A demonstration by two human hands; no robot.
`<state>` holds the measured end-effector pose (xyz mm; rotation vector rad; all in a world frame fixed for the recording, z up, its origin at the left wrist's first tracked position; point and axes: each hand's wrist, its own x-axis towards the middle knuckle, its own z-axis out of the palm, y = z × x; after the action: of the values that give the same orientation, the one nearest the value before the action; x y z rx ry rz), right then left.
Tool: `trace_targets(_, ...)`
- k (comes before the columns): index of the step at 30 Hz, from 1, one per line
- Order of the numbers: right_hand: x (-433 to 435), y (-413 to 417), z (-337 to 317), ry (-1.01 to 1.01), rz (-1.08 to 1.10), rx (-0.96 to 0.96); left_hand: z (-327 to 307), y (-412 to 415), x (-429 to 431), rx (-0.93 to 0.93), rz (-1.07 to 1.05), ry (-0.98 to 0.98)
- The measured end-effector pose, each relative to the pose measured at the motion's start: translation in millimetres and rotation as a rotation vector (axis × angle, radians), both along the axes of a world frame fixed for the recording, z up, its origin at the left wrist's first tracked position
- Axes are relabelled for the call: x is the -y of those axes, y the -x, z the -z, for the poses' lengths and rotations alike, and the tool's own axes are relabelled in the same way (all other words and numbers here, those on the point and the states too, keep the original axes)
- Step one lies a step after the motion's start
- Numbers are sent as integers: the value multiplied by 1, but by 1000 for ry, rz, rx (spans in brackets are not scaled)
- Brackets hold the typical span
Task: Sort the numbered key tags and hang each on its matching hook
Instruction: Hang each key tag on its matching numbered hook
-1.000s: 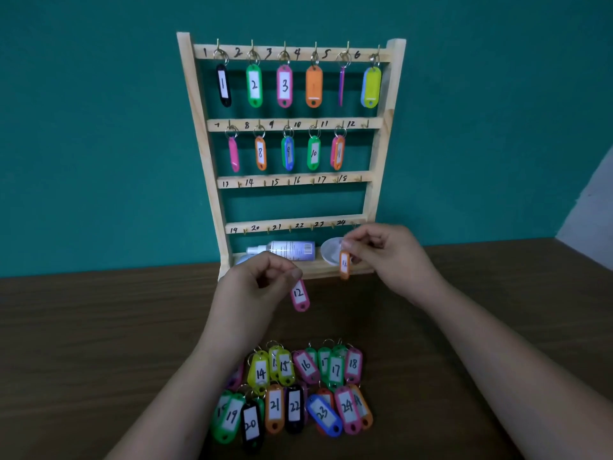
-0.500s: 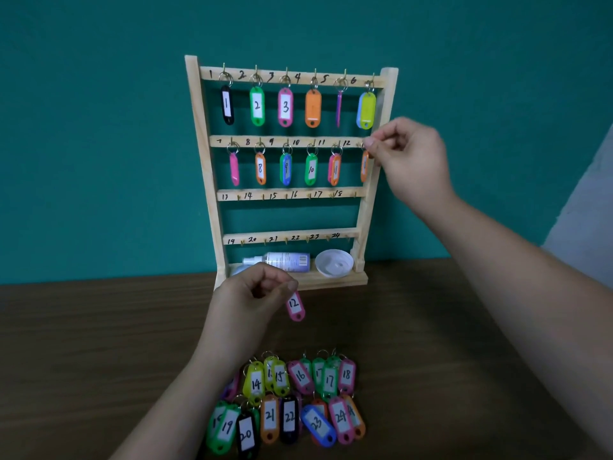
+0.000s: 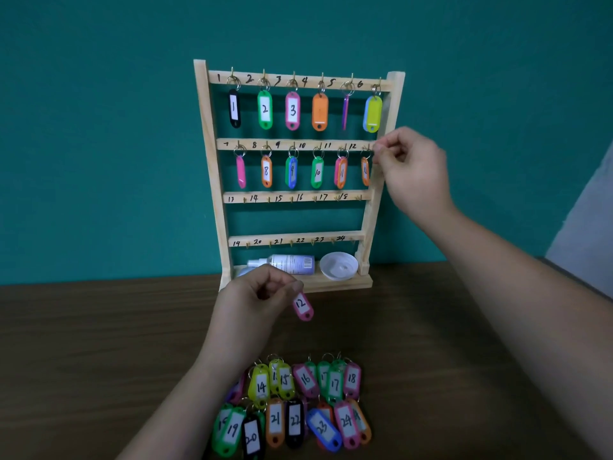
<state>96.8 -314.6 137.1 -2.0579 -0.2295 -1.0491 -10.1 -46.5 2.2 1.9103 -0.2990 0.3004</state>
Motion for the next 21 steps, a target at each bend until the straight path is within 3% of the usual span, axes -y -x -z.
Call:
trace_targets(6, -29, 35, 26, 40, -71, 119, -2, 0, 2, 24, 1, 28)
trace_targets(14, -68, 77, 90, 342, -499, -319, -1, 0, -2, 83, -25, 41)
trace_targets(21, -69, 77, 99, 315, -514, -424, 0, -1, -3, 117, -72, 23)
